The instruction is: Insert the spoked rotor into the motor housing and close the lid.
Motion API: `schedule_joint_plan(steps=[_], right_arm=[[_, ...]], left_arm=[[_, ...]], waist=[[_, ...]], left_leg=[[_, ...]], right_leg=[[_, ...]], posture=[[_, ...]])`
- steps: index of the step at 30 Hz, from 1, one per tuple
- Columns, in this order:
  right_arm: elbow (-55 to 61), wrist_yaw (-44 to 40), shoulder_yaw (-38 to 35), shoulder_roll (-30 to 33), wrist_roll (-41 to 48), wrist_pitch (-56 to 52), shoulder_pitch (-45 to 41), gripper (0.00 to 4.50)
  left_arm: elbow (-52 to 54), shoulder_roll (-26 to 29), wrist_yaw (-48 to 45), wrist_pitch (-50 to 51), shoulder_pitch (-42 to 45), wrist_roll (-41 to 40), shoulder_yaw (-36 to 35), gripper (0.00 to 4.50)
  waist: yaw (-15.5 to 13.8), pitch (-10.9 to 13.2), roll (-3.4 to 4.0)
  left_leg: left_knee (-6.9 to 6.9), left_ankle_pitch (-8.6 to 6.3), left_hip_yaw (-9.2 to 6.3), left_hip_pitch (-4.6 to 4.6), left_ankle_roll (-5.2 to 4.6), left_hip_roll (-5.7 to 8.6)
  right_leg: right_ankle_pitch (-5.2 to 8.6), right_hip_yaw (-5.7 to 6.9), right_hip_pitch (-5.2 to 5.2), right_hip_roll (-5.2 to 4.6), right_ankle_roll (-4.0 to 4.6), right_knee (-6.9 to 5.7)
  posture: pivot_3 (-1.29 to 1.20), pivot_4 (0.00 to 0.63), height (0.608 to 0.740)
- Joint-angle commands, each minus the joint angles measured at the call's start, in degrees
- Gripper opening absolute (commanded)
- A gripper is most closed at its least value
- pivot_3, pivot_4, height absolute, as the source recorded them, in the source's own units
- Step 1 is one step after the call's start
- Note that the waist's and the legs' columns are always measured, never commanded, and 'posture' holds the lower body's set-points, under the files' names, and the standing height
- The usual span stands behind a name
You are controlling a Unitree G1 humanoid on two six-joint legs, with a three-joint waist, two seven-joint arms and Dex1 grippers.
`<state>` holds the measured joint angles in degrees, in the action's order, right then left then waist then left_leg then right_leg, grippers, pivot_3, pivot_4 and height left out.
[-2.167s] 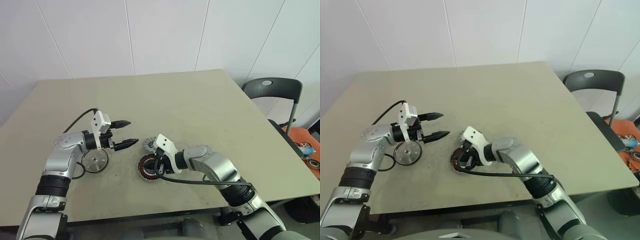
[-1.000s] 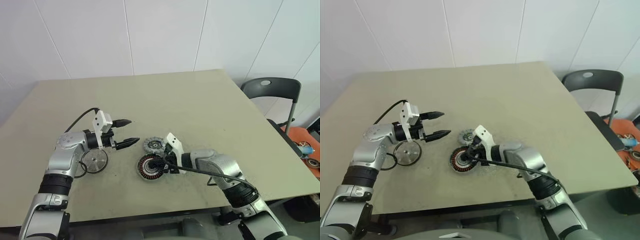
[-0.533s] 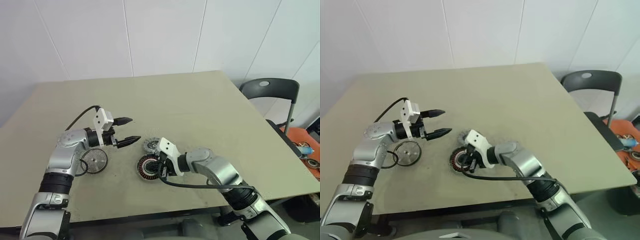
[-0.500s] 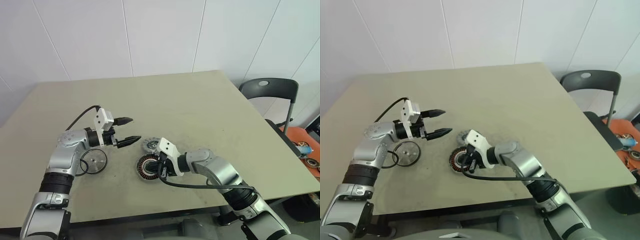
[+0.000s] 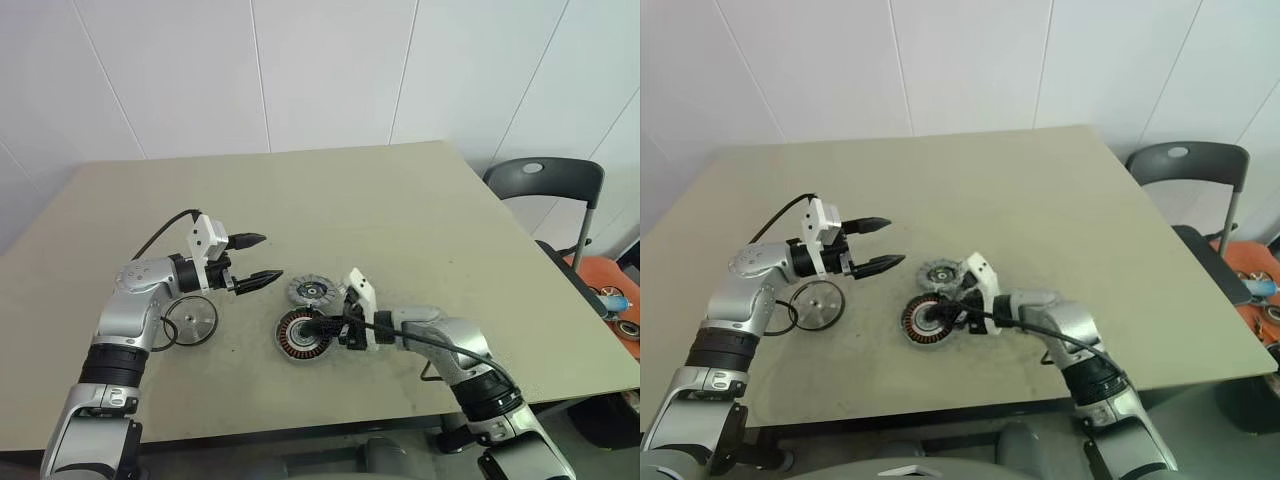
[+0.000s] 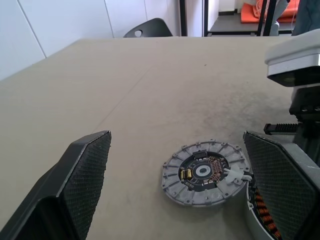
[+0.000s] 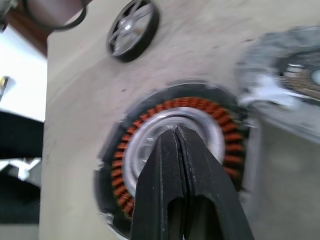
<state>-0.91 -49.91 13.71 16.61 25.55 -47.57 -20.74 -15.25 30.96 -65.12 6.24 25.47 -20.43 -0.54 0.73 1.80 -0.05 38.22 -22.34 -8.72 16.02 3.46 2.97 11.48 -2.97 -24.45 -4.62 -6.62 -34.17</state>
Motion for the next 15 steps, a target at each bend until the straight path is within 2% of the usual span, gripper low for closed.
schedule_joint_plan(steps=[1, 4, 9, 15], right_arm=[[4.5, 0.5, -5.1, -0.7, 3.7, 1.3, -1.2, 0.02], [8.3, 1.8, -6.5, 1.9, 2.4, 2.9, -2.3, 0.02], [9.7, 1.4, -3.5, 8.1, -3.3, 8.2, -2.8, 0.02], [8.4, -1.1, 1.7, 9.4, -10.8, 22.1, -4.1, 0.02]], left_arm=[[0.4, -0.9, 1.5, 0.0, 1.2, -1.8, -2.4, 4.5], [0.1, -1.7, 6.4, 4.3, 0.9, -5.8, -7.6, 4.5], [10.3, 6.0, 7.4, 16.5, -9.0, -11.3, -14.0, 4.5], [18.3, 11.1, 10.0, 27.7, -21.7, -20.4, -26.6, 4.5]], waist=[[0.0, 0.0, 0.01], [0.1, 0.0, 0.0], [0.7, 0.0, 0.02], [0.2, 0.0, 0.05]], left_leg=[[0.0, 0.0, 0.0, 0.03, 0.0, 0.0], [0.01, 0.02, 0.0, 0.07, 0.04, 0.0], [-0.07, 0.02, 0.0, 0.2, 0.04, -0.02], [-0.07, -0.01, 0.01, 0.36, -0.01, -0.02]], right_leg=[[0.0, 0.0, -0.03, 0.0, 0.0, 0.0], [0.0, 0.0, -0.07, -0.01, 0.0, 0.02], [0.0, -0.01, -0.28, -0.01, -0.01, -0.01], [0.01, -0.01, -0.45, -0.01, -0.01, 0.0]], posture=[[0.0, 0.0, 0.74], [0.0, 0.0, 0.74], [0.0, 0.0, 0.74], [0.0, 0.0, 0.74]])
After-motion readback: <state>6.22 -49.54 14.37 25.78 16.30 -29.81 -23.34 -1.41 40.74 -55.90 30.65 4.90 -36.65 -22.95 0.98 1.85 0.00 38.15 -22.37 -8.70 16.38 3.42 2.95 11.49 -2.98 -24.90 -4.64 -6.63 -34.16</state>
